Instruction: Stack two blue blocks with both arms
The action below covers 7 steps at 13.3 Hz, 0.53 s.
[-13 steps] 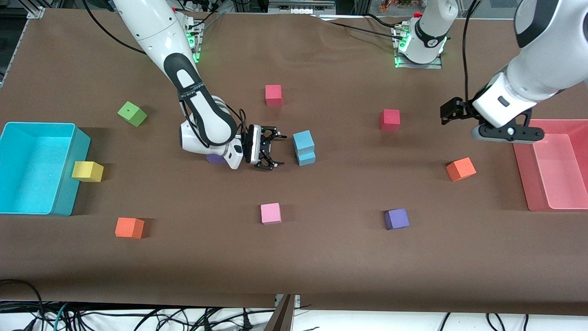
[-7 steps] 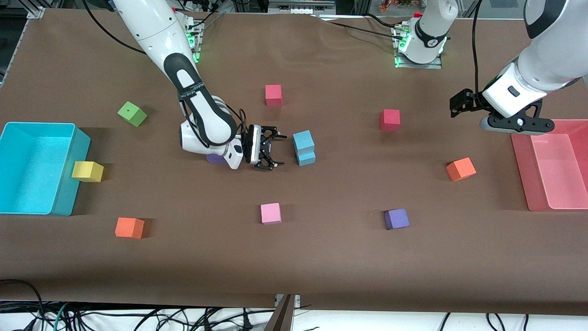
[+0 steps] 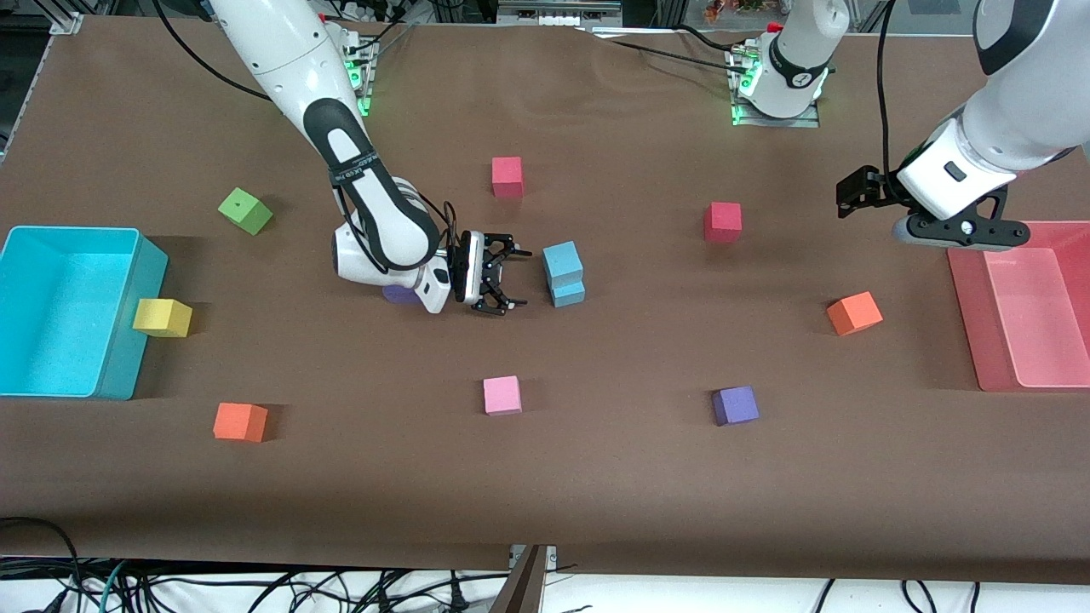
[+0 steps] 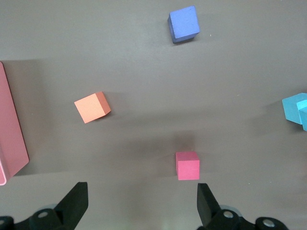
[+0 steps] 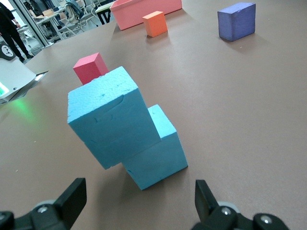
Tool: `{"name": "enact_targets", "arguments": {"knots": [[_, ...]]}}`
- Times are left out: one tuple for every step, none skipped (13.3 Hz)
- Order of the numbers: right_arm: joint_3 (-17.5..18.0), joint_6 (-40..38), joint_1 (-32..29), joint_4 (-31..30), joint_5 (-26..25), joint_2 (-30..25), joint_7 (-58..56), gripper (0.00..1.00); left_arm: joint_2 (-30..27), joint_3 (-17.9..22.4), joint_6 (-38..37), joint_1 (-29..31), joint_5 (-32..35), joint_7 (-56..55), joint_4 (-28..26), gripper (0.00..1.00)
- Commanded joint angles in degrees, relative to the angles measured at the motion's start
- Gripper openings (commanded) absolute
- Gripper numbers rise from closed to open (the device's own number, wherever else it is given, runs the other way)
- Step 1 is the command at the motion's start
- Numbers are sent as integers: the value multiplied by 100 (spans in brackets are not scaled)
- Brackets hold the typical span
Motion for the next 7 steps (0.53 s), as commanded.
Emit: {"name": "enact_targets", "arguments": {"knots": [[67, -42, -74, 20, 99, -12, -99, 100, -139, 54, 0, 172, 114, 165, -151, 100], [23, -42, -92, 28, 81, -99, -29, 100, -131, 54, -27, 199, 114, 156, -160, 100], [14, -51, -161, 28, 37, -196, 24, 100, -131, 54, -79, 199, 106, 147, -151, 100], [14, -51, -188, 28, 20, -240, 68, 100, -131, 54, -80, 199, 88, 130, -160, 100], [-47, -68, -206, 28, -15, -310, 86, 100, -131, 54, -80, 199, 71, 103, -160, 100], [-195, -173, -206, 28, -155, -363, 208, 100, -131, 54, -80, 199, 62, 94, -160, 100], [-345, -374, -206, 28, -391, -468, 462, 100, -131, 54, -80, 208, 53, 94, -160, 100]]}}
